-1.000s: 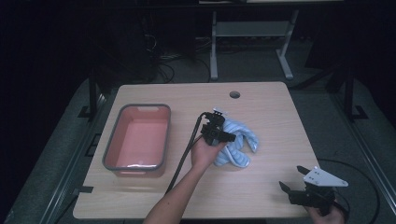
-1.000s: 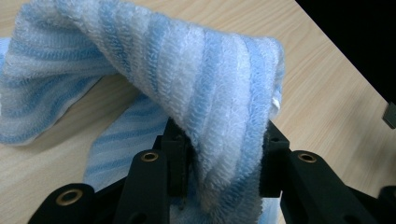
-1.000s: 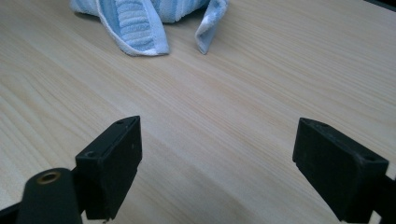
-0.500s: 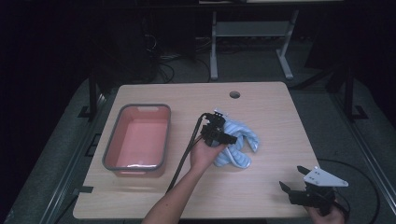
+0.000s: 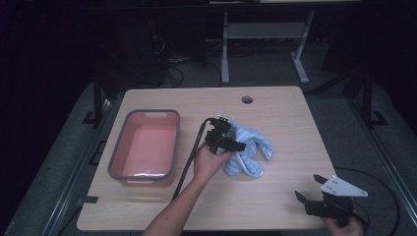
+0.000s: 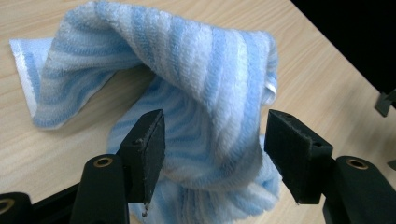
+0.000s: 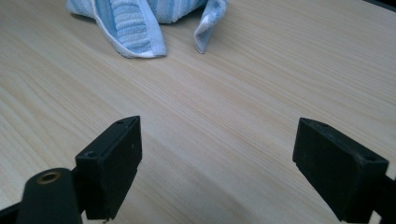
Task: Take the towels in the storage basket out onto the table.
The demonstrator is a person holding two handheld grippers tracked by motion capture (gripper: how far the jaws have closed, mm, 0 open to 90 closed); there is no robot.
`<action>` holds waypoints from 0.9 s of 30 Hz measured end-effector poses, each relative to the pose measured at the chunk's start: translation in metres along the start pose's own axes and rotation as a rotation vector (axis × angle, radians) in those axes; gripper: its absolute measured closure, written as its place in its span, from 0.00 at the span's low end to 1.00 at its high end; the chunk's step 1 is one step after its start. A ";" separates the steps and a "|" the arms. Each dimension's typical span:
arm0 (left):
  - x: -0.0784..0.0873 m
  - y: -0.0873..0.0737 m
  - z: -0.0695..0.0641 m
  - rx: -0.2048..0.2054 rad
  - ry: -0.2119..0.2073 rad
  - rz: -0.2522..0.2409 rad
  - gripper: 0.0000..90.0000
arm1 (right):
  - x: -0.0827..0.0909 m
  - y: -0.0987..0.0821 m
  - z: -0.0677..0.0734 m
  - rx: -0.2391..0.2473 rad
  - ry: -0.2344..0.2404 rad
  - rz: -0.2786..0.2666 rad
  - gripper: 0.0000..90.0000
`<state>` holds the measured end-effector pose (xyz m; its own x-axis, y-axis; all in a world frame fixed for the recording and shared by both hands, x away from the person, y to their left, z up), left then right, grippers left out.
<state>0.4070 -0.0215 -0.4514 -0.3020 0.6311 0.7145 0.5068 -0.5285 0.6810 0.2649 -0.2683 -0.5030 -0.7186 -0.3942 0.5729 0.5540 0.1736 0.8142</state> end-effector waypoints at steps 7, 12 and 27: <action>0.011 -0.006 0.003 0.016 0.002 -0.028 0.42 | 0.000 0.000 -0.001 -0.004 -0.003 0.002 0.17; 0.021 -0.011 0.005 0.009 -0.012 -0.039 0.42 | 0.000 0.000 -0.002 0.002 -0.008 0.002 0.17; 0.044 -0.030 0.002 -0.014 -0.005 -0.060 0.37 | 0.000 -0.001 -0.003 0.005 -0.015 0.003 0.17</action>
Point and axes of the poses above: each handheld gripper's, and its own axes: x roughly backward along the jaws, y roughly out of its top, z roughly to its left, the point moved 8 cm from there along -x, roughly forward along the jaws, and after that the axes turned 14 degrees about -x, right-handed, at the moved point
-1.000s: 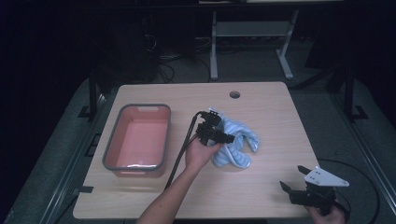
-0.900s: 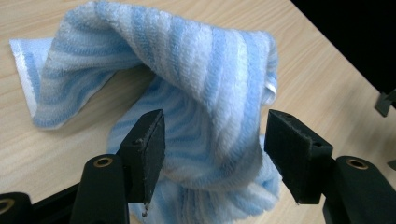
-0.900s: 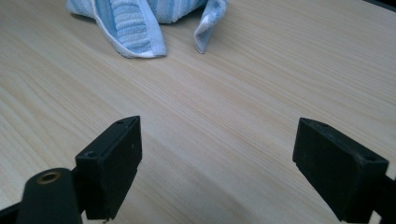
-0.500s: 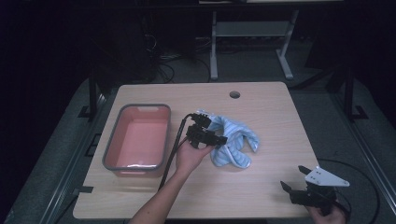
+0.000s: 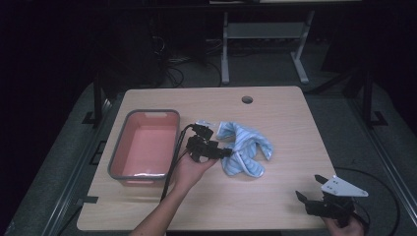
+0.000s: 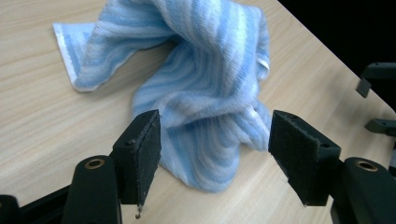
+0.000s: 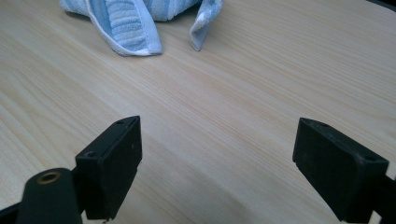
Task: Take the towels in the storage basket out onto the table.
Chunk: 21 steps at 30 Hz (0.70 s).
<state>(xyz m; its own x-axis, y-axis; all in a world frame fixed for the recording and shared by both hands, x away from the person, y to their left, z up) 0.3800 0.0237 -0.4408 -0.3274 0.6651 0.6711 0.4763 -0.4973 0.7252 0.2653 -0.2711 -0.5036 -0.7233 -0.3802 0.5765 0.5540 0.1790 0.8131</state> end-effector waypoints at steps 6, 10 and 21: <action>0.005 -0.007 -0.006 -0.020 0.009 -0.006 0.36 | 0.000 0.000 0.001 -0.007 -0.001 -0.001 0.17; 0.008 -0.016 -0.010 -0.035 0.012 0.000 0.36 | -0.001 0.000 0.000 -0.009 -0.002 0.003 0.17; 0.014 -0.033 -0.024 -0.028 -0.031 -0.020 0.37 | -0.003 -0.001 0.002 -0.003 0.000 0.017 0.17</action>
Point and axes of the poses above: each handheld gripper's, and its own axes: x roughly backward along the jaws, y roughly out of its top, z roughly to its left, the point moved 8 cm from there along -x, roughly forward along the jaws, and after that the axes turned 14 degrees about -x, right-handed, at the moved point
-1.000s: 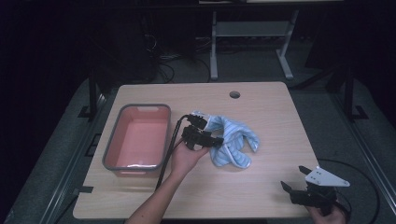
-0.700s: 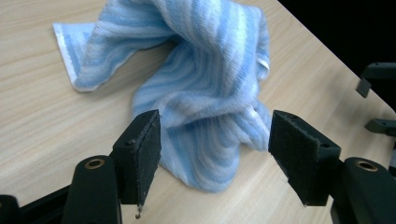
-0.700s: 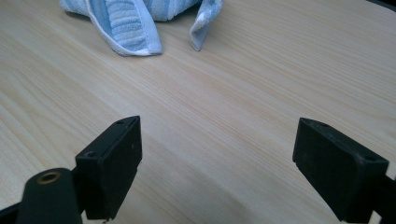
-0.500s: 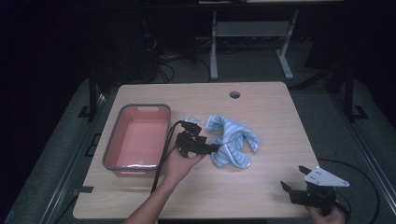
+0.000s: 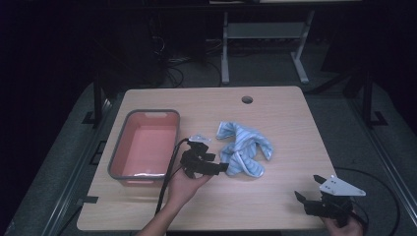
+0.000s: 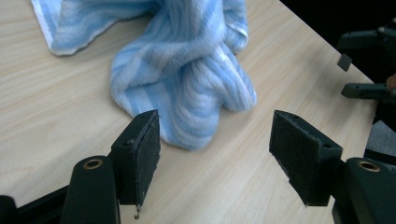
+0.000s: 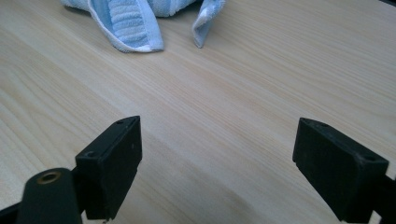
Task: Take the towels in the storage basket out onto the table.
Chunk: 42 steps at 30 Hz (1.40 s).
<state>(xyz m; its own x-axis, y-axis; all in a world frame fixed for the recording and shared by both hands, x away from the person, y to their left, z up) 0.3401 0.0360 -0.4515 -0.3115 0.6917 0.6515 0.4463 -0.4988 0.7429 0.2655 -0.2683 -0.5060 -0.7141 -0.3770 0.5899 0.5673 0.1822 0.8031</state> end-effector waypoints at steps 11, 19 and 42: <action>0.001 -0.017 -0.015 -0.011 -0.021 -0.008 0.37 | 0.000 -0.001 -0.001 -0.003 -0.004 -0.003 0.17; 0.002 -0.030 -0.021 -0.002 -0.033 -0.023 0.36 | 0.000 -0.001 -0.002 0.000 -0.005 0.002 0.17; 0.002 -0.059 -0.034 -0.014 -0.036 -0.033 0.35 | -0.002 -0.004 0.001 0.004 -0.008 0.014 0.17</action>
Point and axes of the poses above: each handheld gripper's, and its own axes: x roughly backward along the jaws, y roughly out of its top, z roughly to its left, the point moved 8 cm from there along -x, roughly forward along the jaws, and after that the axes turned 14 degrees about -x, right-handed, at the moved point
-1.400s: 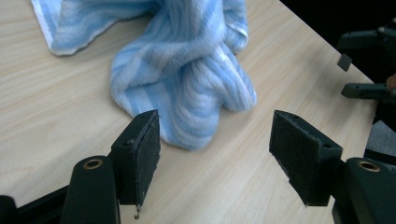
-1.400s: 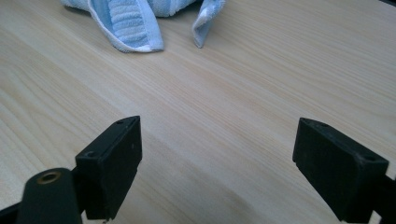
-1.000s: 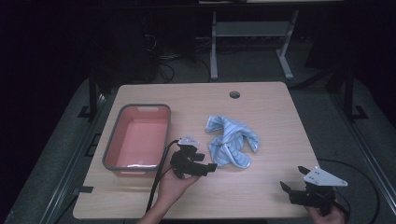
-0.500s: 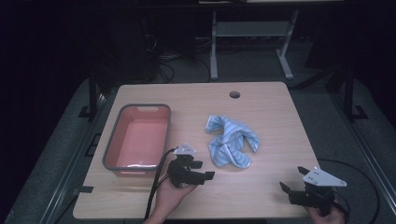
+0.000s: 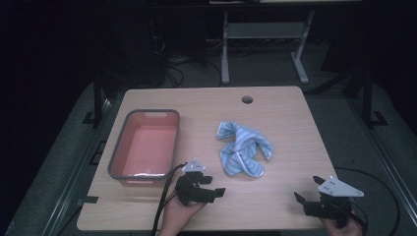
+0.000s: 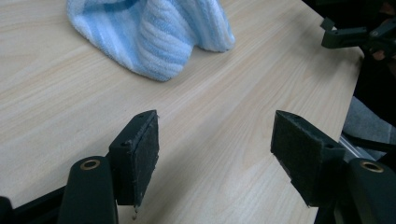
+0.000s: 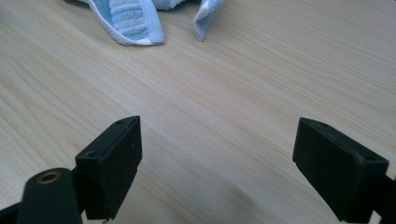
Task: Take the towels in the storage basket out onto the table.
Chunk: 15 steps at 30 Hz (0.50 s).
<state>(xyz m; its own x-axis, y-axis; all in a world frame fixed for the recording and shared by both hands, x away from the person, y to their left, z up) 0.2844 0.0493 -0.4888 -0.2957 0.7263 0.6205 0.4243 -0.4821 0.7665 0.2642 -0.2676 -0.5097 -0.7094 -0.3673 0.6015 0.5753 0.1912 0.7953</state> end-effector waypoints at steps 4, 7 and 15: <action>0.001 -0.004 -0.001 -0.005 0.005 0.001 0.35 | 0.001 0.000 0.002 0.000 0.001 -0.002 0.17; 0.001 -0.008 -0.002 -0.016 0.007 0.002 0.35 | 0.001 0.000 0.003 -0.001 0.002 -0.006 0.17; -0.003 -0.014 -0.011 -0.085 0.020 0.010 0.35 | 0.002 0.002 0.010 0.001 0.020 -0.015 0.17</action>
<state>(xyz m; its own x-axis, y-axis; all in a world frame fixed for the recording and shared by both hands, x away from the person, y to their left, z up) 0.2701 0.0484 -0.4994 -0.3090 0.7114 0.6312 0.3533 -0.5303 0.7707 0.2602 -0.2588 -0.5059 -0.7096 -0.3886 0.5878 0.5642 0.1864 0.8043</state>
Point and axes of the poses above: each handheld gripper's, and its own axes: x roughly backward along the jaws, y roughly out of its top, z roughly to its left, the point moved 8 cm from there along -x, roughly forward along the jaws, and after that the axes turned 14 degrees about -x, right-handed, at the moved point
